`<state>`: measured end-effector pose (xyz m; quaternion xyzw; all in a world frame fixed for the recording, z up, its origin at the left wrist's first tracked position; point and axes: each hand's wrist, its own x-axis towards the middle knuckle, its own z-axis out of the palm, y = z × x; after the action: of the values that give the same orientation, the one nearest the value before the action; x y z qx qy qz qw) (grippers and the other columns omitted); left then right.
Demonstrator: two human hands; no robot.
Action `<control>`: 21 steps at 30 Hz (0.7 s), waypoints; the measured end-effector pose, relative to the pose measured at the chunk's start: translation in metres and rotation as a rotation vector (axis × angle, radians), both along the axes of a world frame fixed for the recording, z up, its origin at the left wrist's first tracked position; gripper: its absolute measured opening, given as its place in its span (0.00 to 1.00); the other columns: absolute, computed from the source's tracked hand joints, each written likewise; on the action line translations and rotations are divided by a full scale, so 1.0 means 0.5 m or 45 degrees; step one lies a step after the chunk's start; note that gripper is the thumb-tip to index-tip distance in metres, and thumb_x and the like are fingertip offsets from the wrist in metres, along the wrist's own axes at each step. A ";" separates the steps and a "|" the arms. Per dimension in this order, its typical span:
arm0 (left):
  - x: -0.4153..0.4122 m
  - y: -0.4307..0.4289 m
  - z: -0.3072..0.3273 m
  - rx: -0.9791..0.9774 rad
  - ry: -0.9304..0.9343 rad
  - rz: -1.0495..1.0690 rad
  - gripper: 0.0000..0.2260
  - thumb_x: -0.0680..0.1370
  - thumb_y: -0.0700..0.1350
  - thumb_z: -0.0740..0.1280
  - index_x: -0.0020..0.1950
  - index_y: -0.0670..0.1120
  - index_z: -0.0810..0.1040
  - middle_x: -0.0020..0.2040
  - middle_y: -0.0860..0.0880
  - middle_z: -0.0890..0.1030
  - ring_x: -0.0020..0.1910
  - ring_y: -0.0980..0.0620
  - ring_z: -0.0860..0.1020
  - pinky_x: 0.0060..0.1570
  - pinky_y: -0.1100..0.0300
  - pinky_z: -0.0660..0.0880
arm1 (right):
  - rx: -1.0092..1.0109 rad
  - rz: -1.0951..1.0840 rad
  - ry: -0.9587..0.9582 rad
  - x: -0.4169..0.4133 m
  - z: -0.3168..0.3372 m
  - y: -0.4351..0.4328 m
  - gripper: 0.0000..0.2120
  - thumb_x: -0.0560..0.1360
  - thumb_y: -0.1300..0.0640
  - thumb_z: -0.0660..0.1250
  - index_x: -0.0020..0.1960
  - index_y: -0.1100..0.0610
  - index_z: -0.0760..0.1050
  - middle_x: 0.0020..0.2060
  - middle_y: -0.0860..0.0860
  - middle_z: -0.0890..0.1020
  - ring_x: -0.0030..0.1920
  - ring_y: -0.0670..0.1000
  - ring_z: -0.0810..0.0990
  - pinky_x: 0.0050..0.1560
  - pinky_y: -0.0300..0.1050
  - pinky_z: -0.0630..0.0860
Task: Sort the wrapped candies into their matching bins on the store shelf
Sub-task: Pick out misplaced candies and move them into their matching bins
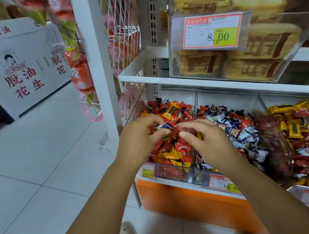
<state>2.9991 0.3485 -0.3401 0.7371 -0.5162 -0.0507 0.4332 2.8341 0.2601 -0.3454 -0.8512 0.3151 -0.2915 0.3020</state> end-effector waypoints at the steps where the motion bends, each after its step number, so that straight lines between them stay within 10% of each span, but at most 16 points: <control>1: -0.021 -0.008 0.006 -0.032 0.021 -0.064 0.09 0.71 0.48 0.75 0.50 0.52 0.80 0.38 0.61 0.75 0.36 0.63 0.73 0.38 0.68 0.71 | 0.146 0.029 -0.101 -0.004 0.009 0.005 0.10 0.76 0.52 0.67 0.54 0.39 0.78 0.46 0.35 0.80 0.49 0.36 0.76 0.50 0.25 0.69; 9: -0.080 -0.057 0.025 0.031 0.038 -0.265 0.17 0.75 0.44 0.72 0.61 0.55 0.73 0.55 0.62 0.77 0.45 0.66 0.78 0.45 0.68 0.73 | 0.293 -0.362 -0.422 -0.097 0.044 -0.042 0.04 0.76 0.55 0.68 0.51 0.51 0.79 0.36 0.46 0.84 0.35 0.39 0.80 0.36 0.31 0.75; 14: -0.010 -0.016 0.016 0.234 -0.006 -0.094 0.06 0.75 0.46 0.71 0.49 0.57 0.80 0.43 0.61 0.78 0.44 0.66 0.75 0.43 0.73 0.69 | 0.035 -0.641 0.147 -0.156 0.034 -0.103 0.18 0.76 0.53 0.68 0.65 0.54 0.76 0.56 0.50 0.81 0.52 0.48 0.78 0.56 0.44 0.75; 21: 0.029 0.039 -0.031 0.582 -0.071 -0.251 0.06 0.71 0.50 0.75 0.47 0.58 0.82 0.43 0.58 0.77 0.40 0.64 0.74 0.40 0.71 0.69 | -0.466 0.246 0.278 -0.026 0.009 -0.006 0.06 0.76 0.57 0.69 0.51 0.52 0.84 0.43 0.42 0.81 0.51 0.45 0.71 0.54 0.41 0.67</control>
<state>3.0138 0.3681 -0.3556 0.7631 -0.5726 -0.1876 0.2338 2.8212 0.2569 -0.3410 -0.9445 0.2047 -0.2196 0.1335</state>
